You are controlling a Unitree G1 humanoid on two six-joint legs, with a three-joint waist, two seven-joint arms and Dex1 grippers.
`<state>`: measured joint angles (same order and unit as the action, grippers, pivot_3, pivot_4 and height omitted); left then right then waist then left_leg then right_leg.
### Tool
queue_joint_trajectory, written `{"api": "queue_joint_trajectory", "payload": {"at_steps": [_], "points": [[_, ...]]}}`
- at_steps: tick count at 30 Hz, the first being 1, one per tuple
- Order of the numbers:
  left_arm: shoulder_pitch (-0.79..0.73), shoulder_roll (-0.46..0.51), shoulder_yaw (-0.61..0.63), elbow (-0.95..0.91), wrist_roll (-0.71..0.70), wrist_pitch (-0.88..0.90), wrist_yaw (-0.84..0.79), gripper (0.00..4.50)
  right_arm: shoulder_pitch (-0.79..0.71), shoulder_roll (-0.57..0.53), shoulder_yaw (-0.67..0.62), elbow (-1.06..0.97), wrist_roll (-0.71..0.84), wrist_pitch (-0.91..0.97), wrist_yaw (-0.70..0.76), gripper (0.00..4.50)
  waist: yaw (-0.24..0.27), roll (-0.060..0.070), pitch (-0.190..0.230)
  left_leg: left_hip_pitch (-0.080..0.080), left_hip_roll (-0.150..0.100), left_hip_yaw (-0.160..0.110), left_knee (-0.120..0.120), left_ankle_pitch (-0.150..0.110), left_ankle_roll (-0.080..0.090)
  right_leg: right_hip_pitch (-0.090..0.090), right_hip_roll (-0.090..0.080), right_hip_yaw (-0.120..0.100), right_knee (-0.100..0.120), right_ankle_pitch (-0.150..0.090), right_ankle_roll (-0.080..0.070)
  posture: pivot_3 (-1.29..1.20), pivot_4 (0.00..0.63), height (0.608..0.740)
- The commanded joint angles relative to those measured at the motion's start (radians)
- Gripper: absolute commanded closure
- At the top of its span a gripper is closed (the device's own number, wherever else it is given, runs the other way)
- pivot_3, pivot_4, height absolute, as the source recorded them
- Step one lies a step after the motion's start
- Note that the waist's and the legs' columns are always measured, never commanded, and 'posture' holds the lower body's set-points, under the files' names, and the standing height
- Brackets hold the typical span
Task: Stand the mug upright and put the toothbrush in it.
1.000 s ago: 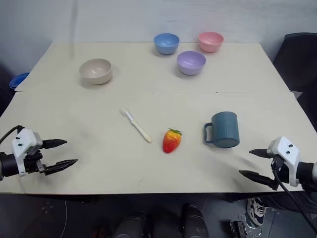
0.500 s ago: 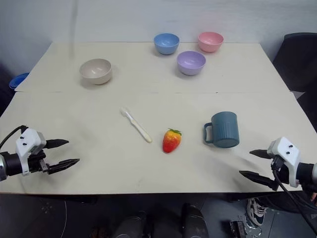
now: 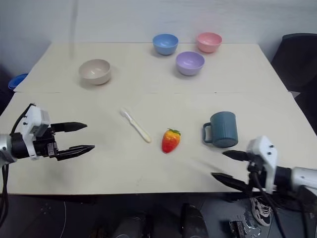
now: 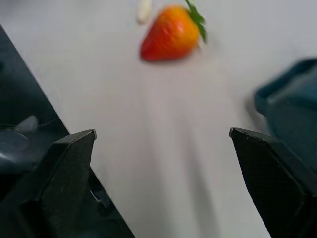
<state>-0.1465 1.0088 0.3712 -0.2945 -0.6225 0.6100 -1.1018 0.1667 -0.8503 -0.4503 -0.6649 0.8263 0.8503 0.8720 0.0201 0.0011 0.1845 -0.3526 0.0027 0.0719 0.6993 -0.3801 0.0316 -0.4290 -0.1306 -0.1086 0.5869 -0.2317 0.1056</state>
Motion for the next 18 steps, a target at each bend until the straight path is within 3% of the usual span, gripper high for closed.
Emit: {"api": "queue_joint_trajectory", "payload": {"at_steps": [1,5,10,18], "points": [[-0.049,0.054,-0.031,-0.060,-0.057,0.028,-0.072,0.03,-0.109,0.125,0.117,-0.039,0.176,0.168,-0.259,0.00,-0.004,0.000,0.000,0.000,0.000,0.000,0.000,0.000,0.000,0.000,0.000,0.000,0.000,0.000,-0.001,0.00,0.150,0.740],[-0.101,0.079,-0.076,-0.073,-0.057,0.027,-0.101,0.03,-0.260,0.302,0.277,0.034,0.152,0.279,-0.491,0.00,-0.014,0.002,0.001,-0.001,0.000,0.000,0.000,0.000,-0.002,-0.003,0.004,0.000,0.002,-0.001,-0.003,0.00,0.150,0.740],[-0.145,0.089,-0.120,-0.067,-0.037,0.013,-0.118,0.03,-0.441,0.510,0.325,0.290,0.110,0.310,-0.657,0.00,-0.023,0.001,0.001,-0.002,-0.001,0.003,0.000,0.001,0.000,-0.003,0.007,0.000,0.002,-0.001,-0.002,0.00,0.150,0.740],[-0.188,0.077,-0.154,-0.063,-0.015,-0.005,-0.105,0.03,-0.586,0.683,0.355,0.524,0.086,0.296,-0.669,0.00,-0.029,0.000,-0.001,-0.001,0.001,0.007,0.000,0.001,0.000,-0.005,0.011,0.002,0.003,-0.001,-0.002,0.00,0.150,0.740]]}}
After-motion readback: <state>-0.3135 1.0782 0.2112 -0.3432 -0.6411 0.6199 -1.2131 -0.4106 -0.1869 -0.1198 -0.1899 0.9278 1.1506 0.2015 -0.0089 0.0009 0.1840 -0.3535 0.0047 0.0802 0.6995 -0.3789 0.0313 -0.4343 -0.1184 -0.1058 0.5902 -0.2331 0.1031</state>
